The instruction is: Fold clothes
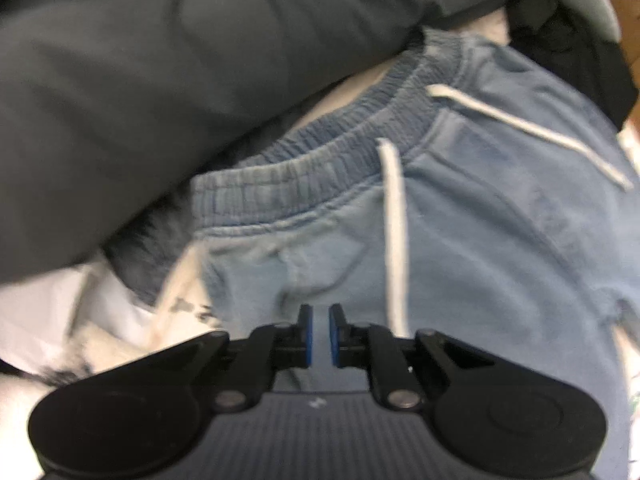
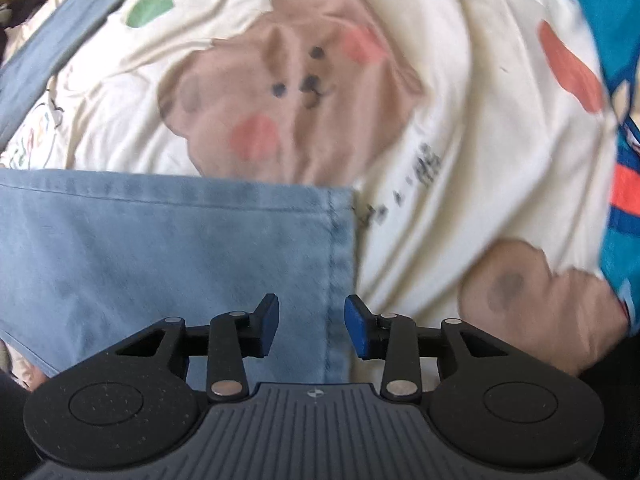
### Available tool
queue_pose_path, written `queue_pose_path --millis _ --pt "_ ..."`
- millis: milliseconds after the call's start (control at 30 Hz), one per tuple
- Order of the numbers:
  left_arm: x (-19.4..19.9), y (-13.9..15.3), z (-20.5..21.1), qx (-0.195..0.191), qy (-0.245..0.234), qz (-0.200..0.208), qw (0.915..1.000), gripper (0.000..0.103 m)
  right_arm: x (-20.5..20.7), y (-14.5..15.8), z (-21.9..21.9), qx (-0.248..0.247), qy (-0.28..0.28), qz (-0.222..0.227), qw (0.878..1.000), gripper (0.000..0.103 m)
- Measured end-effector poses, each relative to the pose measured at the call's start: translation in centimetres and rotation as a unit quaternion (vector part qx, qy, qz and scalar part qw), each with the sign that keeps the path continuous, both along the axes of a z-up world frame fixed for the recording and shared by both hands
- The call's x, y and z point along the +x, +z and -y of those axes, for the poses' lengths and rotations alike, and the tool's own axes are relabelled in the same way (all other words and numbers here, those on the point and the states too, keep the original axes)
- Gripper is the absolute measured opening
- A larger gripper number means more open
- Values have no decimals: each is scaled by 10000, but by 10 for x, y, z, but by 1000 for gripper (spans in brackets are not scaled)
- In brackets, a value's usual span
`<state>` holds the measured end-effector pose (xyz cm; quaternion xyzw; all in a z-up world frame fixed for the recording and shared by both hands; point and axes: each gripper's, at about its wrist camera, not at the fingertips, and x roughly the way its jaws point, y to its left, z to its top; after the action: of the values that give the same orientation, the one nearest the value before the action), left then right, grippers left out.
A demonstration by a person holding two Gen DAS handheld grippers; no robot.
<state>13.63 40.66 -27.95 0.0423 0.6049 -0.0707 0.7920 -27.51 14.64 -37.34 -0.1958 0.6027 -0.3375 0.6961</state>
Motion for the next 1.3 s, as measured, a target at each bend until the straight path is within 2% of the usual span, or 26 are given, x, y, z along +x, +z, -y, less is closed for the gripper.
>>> queue_pose_path --millis 167,300,433,500,567,667,767,867,967,1133,1233,1267,1300 --pt "7 -13 19 -209 50 -23 9998 11 4 -15 4 -77 588 -292 9978 43" --pt "19 -29 32 -381 123 -39 9992 12 15 -37 12 -116 730 -676 9950 43" --pt "29 -41 46 -513 198 14 9985 15 18 -48 18 -213 775 -832 9933 43" --pt "36 -47 50 -426 273 66 9987 14 18 -50 20 -248 803 -794 9933 43" --pt "44 -50 52 -112 398 220 9989 9 19 -51 20 -321 942 -823 9916 43" --pt "57 -50 47 291 740 348 9962 8 20 -52 19 -404 999 -920 9899 43" --pt "65 -54 36 79 907 146 9957 7 22 -54 19 -499 1108 -995 9876 43" --pt "61 -50 37 -30 733 66 9973 8 22 -54 18 -570 1217 -1022 9856 43" --pt "51 -49 42 -186 548 -45 9983 9 20 -54 17 -855 1787 -1142 9735 43" --pt "37 -54 53 -345 366 -237 9985 11 14 -56 16 -1008 1998 -1045 9690 45" --pt "35 -52 56 -272 355 -213 9988 15 13 -57 15 -1119 2156 -1043 9644 45" --pt "35 -51 57 -209 351 -181 9990 21 13 -57 15 -1138 2172 -1054 9637 45" --pt "35 -49 54 -199 418 -162 9988 35 13 -58 14 -1155 2194 -1066 9629 45"
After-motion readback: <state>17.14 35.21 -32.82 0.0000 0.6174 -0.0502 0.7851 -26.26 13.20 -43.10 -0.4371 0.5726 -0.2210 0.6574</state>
